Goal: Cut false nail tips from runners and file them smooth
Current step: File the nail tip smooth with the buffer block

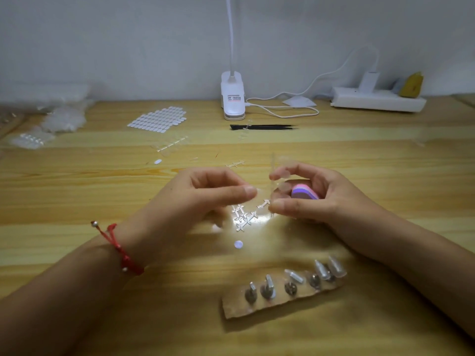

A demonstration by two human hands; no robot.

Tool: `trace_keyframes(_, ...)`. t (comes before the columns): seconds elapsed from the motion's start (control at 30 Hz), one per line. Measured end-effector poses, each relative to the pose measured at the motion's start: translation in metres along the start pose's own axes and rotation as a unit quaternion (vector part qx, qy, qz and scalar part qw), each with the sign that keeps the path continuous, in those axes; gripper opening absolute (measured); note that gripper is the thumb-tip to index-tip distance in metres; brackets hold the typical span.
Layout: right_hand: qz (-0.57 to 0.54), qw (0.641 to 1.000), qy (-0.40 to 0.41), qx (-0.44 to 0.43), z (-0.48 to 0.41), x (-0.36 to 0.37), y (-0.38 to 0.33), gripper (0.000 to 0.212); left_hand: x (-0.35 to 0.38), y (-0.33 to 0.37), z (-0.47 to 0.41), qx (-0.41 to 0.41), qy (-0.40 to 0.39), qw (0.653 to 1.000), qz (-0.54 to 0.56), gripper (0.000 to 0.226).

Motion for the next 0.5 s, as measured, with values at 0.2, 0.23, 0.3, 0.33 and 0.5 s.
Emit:
trace_keyframes(0.2,0.194,0.98,0.046,-0.026,0.001,0.002,0.002,0.042,-0.011,0.026,0.012,0.222,0.173,0.959,-0.016,0.019)
trace_keyframes(0.23,0.189,0.98,0.063,-0.017,0.0,0.0,0.003,0.046,-0.007,0.025,0.013,0.227,0.166,0.959,-0.025,0.015)
trace_keyframes(0.3,0.054,0.994,0.097,0.02,-0.003,-0.008,0.009,0.038,0.001,0.021,0.014,0.218,0.146,0.964,-0.039,0.013)
trace_keyframes(0.33,-0.044,0.994,0.097,0.032,-0.005,-0.01,0.011,0.041,0.004,0.018,0.013,0.209,0.137,0.967,-0.042,0.012)
trace_keyframes(0.5,-0.322,0.945,0.041,0.045,-0.005,-0.001,0.009,0.034,0.013,0.002,0.008,0.154,0.097,0.983,-0.001,0.015)
Point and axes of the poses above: each hand's wrist, its own z-axis away from the middle knuckle, its own x-axis out of the palm, y = z × x, the point moved 6 cm from there along -z, towards the middle knuckle, and after that the axes turned 4 degrees about z, right-handed, at the moved point
